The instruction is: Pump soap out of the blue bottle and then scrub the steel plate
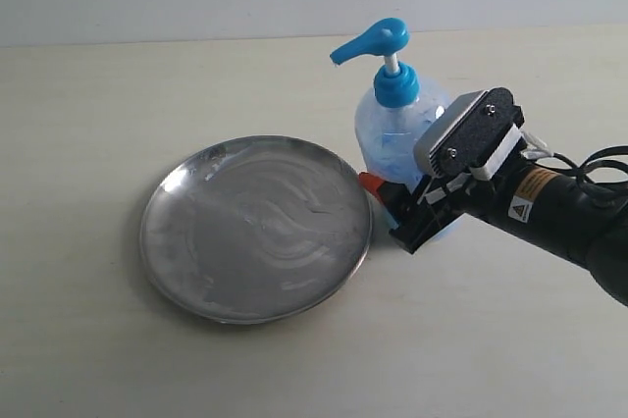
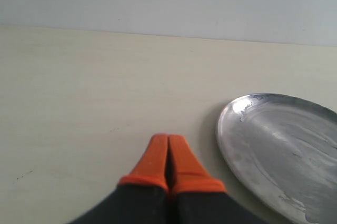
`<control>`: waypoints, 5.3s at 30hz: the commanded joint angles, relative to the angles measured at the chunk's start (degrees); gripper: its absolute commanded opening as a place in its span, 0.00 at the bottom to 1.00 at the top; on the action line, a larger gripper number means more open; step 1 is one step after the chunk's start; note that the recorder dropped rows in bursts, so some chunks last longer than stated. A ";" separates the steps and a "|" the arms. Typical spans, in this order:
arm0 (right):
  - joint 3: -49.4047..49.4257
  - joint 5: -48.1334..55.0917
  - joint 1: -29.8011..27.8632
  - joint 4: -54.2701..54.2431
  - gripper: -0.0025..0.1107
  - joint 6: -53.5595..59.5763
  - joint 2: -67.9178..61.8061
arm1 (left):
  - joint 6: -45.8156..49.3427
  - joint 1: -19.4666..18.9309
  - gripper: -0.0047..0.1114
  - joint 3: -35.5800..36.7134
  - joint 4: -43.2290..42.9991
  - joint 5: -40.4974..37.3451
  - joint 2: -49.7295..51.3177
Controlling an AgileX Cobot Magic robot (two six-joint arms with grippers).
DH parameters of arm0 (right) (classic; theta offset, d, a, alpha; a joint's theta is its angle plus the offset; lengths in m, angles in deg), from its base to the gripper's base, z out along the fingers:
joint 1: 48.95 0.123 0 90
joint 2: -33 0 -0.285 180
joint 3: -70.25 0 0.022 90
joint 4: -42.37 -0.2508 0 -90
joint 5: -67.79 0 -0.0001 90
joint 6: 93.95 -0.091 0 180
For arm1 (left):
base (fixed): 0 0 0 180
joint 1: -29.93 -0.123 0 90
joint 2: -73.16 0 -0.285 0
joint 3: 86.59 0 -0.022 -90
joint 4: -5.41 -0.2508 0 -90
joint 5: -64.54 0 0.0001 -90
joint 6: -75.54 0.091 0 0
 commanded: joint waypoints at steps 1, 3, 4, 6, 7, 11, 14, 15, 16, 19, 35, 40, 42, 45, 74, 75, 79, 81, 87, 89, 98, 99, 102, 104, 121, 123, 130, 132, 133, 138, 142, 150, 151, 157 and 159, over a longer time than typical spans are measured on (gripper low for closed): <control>-0.31 2.71 2.17 -4.60 0.02 2.11 2.49 | -0.14 -0.21 0.04 0.04 -0.01 0.41 -0.35; -0.31 3.58 4.04 -6.95 0.02 2.90 2.73 | -0.14 -0.21 0.04 0.04 -0.01 0.41 -0.35; -0.31 4.01 4.88 -8.61 0.02 3.77 2.73 | -0.14 -0.21 0.04 0.04 -0.01 0.41 -0.35; -0.31 4.42 6.69 -12.49 0.02 6.60 2.73 | -0.14 -0.21 0.04 0.04 -0.01 0.41 -0.35; -0.31 4.42 7.32 -13.44 0.02 7.24 2.73 | -0.14 -0.21 0.04 0.04 -0.01 0.41 -0.35; -0.31 4.69 9.08 -16.43 0.02 8.53 2.73 | -0.14 -0.21 0.04 0.04 -0.01 0.41 -0.35; -0.31 5.06 9.08 -17.32 0.02 8.96 2.73 | -0.14 -0.21 0.04 0.04 -0.01 0.41 -0.35; -0.31 5.19 9.08 -17.32 0.02 8.96 2.73 | -0.14 -0.21 0.04 0.04 -0.01 0.41 -0.35; -0.31 5.19 9.08 -17.32 0.02 8.96 2.73 | -0.14 -0.21 0.04 0.04 -0.01 0.41 -0.35; -0.31 5.46 9.08 -18.19 0.02 8.96 2.73 | -0.14 -0.21 0.04 0.04 -0.01 0.41 -0.35; -0.31 7.11 9.08 -20.30 0.02 9.58 2.73 | -0.16 -0.21 0.04 -3.33 -0.01 -2.03 2.11; -0.19 7.11 9.08 -20.30 0.02 10.44 2.73 | -0.16 0.06 0.04 -8.93 -0.01 -2.11 7.79; -0.19 7.11 9.08 -20.02 0.02 10.98 2.73 | -0.16 0.14 0.04 -11.32 -0.08 -2.11 9.84; 0.42 5.62 9.08 -19.79 0.02 10.97 2.73 | -0.16 1.14 0.04 -15.16 -0.16 -2.11 13.16; 0.66 4.01 9.08 -15.63 0.02 9.41 2.73 | -0.16 6.77 0.04 -37.92 -3.27 -2.00 35.94; 0.66 4.01 9.08 -15.63 0.02 9.41 2.73 | -0.16 6.77 0.04 -37.92 -3.27 -2.00 35.94; 0.66 3.97 9.08 -15.63 0.02 9.29 2.73 | -0.16 6.77 0.04 -37.92 -3.27 -2.00 35.94; 0.66 3.97 9.08 -15.63 0.02 9.19 2.73 | -0.16 6.77 0.04 -37.92 -3.27 -2.00 35.94; 0.66 3.97 9.08 -15.63 0.02 8.81 2.73 | -0.16 6.77 0.04 -37.92 -3.27 -2.00 35.94; 0.66 3.70 9.08 -15.63 0.02 8.81 2.73 | -0.16 6.77 0.04 -37.92 -3.27 -1.50 35.94; 0.66 3.53 9.08 -15.84 0.02 8.81 2.73 | -0.16 6.77 0.04 -37.92 -3.27 -1.72 35.94; 0.66 3.53 9.08 -15.84 0.02 8.81 2.73 | -0.43 6.77 0.04 -37.92 -3.17 -1.88 35.94; 0.66 3.29 9.08 -15.83 0.02 8.81 2.73 | -0.42 6.77 0.04 -37.92 -2.80 -2.17 36.16; 0.66 3.30 9.08 -15.83 0.02 8.71 2.73 | -0.42 6.77 0.04 -37.92 -1.56 -2.17 36.50; 0.66 3.30 9.08 -15.83 0.02 8.71 2.73 | 39.62 6.77 0.04 -38.36 52.52 -14.82 55.05; 0.66 3.30 9.08 -15.83 0.02 8.71 2.73 | 43.38 6.77 0.04 -39.33 56.77 -17.43 57.39; 0.66 3.30 9.08 -15.83 0.02 8.71 2.73 | 46.42 6.77 0.04 -46.26 59.13 -22.72 63.95; 0.66 3.30 9.08 -15.83 0.02 8.71 2.73 | 47.56 6.77 0.04 -48.99 59.13 -23.59 65.61; 0.66 3.30 9.08 -15.83 0.02 8.71 2.73 | 48.08 6.77 0.04 -50.47 59.13 -24.28 66.52; 0.66 3.30 9.08 -15.83 0.02 8.71 2.73 | 48.93 6.77 0.04 -58.69 57.84 -28.54 72.08; 0.66 3.30 9.08 -15.83 0.02 8.71 2.73 | 48.93 7.34 0.04 -66.34 56.65 -33.04 78.03; 0.66 3.30 9.08 -15.83 0.02 8.82 2.73 | 43.75 19.64 0.04 -77.38 43.25 -33.10 85.62; 0.66 3.30 9.08 -15.83 0.02 8.82 2.73 | 43.14 20.36 0.04 -78.26 42.79 -33.10 86.24; 0.66 3.30 9.08 -15.83 0.02 8.82 2.73 | 40.25 23.08 0.04 -84.07 39.98 -32.76 88.89; 0.66 3.30 9.08 -15.83 0.02 8.82 2.73 | 39.84 23.51 0.04 -85.25 39.59 -32.76 89.40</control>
